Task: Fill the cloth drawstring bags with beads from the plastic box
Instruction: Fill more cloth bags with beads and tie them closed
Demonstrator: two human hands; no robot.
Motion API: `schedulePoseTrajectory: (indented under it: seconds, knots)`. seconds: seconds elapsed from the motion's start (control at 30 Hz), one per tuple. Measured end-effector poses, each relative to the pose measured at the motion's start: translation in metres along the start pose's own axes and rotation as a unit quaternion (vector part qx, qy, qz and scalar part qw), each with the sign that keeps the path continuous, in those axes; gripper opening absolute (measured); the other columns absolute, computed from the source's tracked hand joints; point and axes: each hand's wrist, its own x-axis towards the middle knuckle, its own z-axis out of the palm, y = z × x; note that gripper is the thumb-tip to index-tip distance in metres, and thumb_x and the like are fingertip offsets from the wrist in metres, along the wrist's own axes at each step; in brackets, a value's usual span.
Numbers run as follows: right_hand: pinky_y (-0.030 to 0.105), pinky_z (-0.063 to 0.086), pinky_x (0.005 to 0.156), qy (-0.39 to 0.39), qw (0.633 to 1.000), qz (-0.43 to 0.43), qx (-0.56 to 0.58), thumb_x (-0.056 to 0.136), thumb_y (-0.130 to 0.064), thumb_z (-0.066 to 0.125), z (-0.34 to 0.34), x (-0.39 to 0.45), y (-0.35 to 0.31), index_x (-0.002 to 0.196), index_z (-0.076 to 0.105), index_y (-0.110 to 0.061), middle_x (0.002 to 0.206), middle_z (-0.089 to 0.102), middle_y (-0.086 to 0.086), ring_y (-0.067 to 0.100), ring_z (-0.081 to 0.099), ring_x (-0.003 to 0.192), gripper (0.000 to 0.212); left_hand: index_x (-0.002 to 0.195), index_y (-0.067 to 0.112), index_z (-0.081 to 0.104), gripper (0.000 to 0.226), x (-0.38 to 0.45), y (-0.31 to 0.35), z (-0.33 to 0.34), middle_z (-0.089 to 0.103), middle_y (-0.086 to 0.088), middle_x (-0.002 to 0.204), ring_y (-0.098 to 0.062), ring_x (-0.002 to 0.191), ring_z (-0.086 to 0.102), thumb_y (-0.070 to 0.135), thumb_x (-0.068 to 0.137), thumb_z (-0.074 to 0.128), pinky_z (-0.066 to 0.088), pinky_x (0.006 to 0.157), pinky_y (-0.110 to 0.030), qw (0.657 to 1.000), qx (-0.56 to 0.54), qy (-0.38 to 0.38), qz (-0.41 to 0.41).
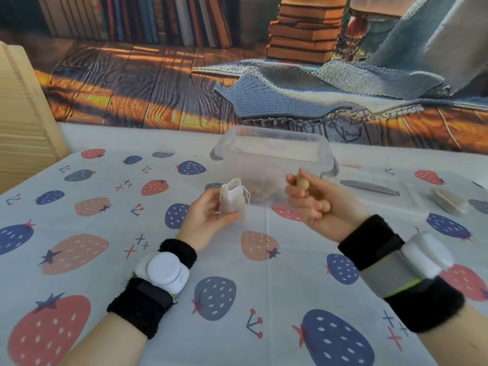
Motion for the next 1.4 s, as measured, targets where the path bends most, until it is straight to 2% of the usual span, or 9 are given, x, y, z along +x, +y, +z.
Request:
schedulePoseTrajectory:
  seconds: [0.13, 0.3, 0.47, 0.63, 0.83, 1.07, 1.17, 1.3, 1.4]
  knots:
    - [0.014, 0.024, 0.029, 0.179, 0.984, 0.013, -0.021, 0.071, -0.019, 0.067, -0.034, -0.013, 0.030, 0.060, 0.057, -0.004, 0.056, 0.042, 0.002, 0.007, 0.031, 0.036, 0.021, 0.106, 0.023, 0.058, 0.043, -0.004, 0.000, 0.003, 0.070, 0.014, 0.099, -0.005, 0.094, 0.064, 0.009, 0.071, 0.080, 0.046, 0.079, -0.018, 0.995, 0.073, -0.065, 0.001]
    - [0.015, 0.023, 0.030, 0.289, 0.955, -0.049, -0.054, 0.093, -0.013, 0.042, -0.057, -0.013, 0.032, 0.074, 0.052, -0.006, 0.060, 0.042, 0.002, 0.007, 0.030, 0.036, 0.022, 0.108, 0.012, 0.058, 0.043, -0.010, 0.004, 0.016, 0.068, -0.005, 0.103, -0.015, 0.096, 0.064, 0.000, 0.072, 0.078, 0.050, 0.089, -0.035, 0.988, 0.077, -0.128, -0.030]
    - [0.015, 0.020, 0.031, 0.293, 0.951, -0.083, -0.049, 0.090, -0.008, 0.040, -0.058, -0.012, 0.033, 0.077, 0.051, -0.005, 0.058, 0.042, 0.002, 0.007, 0.028, 0.036, 0.017, 0.117, 0.003, 0.054, 0.048, -0.015, 0.007, 0.024, 0.068, -0.014, 0.108, -0.025, 0.101, 0.065, -0.003, 0.073, 0.074, 0.051, 0.090, -0.034, 0.986, 0.064, -0.146, -0.044]
    - [0.015, 0.020, 0.031, 0.331, 0.926, -0.139, -0.113, 0.095, -0.014, 0.044, -0.058, -0.010, 0.041, 0.073, 0.051, -0.006, 0.051, 0.044, 0.001, 0.008, 0.029, 0.032, 0.024, 0.110, 0.012, 0.058, 0.040, -0.019, 0.006, 0.033, 0.070, -0.004, 0.105, -0.015, 0.098, 0.066, 0.007, 0.075, 0.076, 0.052, 0.086, -0.027, 0.986, 0.089, -0.133, -0.037]
    - [0.015, 0.023, 0.037, 0.347, 0.835, -0.267, -0.333, 0.099, -0.025, 0.042, -0.042, -0.015, 0.050, 0.069, 0.044, -0.010, 0.054, 0.036, -0.001, 0.007, 0.027, 0.038, 0.033, 0.101, 0.022, 0.061, 0.043, -0.032, 0.015, 0.051, 0.070, 0.007, 0.095, 0.000, 0.086, 0.063, 0.010, 0.067, 0.083, 0.048, 0.074, -0.015, 0.984, 0.142, -0.104, 0.026]
    - [0.019, 0.033, 0.048, 0.277, 0.716, -0.396, -0.504, 0.092, -0.025, 0.046, -0.029, -0.015, 0.069, 0.065, 0.040, -0.018, 0.054, 0.040, -0.005, 0.010, 0.035, 0.048, 0.028, 0.096, 0.016, 0.058, 0.042, -0.036, 0.017, 0.058, 0.071, 0.004, 0.088, -0.004, 0.079, 0.063, 0.011, 0.065, 0.085, 0.047, 0.068, -0.016, 0.982, 0.168, -0.081, 0.045]
    - [0.020, 0.031, 0.048, 0.266, 0.705, -0.397, -0.524, 0.091, -0.025, 0.047, -0.027, -0.017, 0.070, 0.066, 0.044, -0.020, 0.055, 0.040, -0.004, 0.013, 0.033, 0.049, 0.025, 0.096, 0.016, 0.057, 0.043, -0.035, 0.016, 0.058, 0.071, 0.005, 0.088, -0.003, 0.079, 0.063, 0.013, 0.064, 0.085, 0.048, 0.070, -0.017, 0.980, 0.177, -0.078, 0.044]
    - [0.017, 0.030, 0.047, 0.260, 0.702, -0.392, -0.536, 0.089, -0.026, 0.049, -0.031, -0.016, 0.071, 0.072, 0.050, 0.000, 0.051, 0.042, -0.011, 0.004, 0.032, 0.047, 0.031, 0.095, 0.017, 0.056, 0.042, -0.035, 0.016, 0.058, 0.070, 0.005, 0.087, -0.006, 0.077, 0.063, 0.014, 0.065, 0.085, 0.049, 0.070, -0.022, 0.979, 0.182, -0.076, 0.044]
    - [0.018, 0.031, 0.047, 0.254, 0.699, -0.396, -0.539, 0.090, -0.027, 0.048, -0.032, -0.016, 0.071, 0.075, 0.052, 0.002, 0.051, 0.041, -0.010, 0.005, 0.032, 0.048, 0.033, 0.095, 0.017, 0.056, 0.042, -0.035, 0.016, 0.057, 0.070, 0.006, 0.086, -0.005, 0.077, 0.063, 0.014, 0.065, 0.085, 0.049, 0.070, -0.020, 0.979, 0.182, -0.077, 0.043]
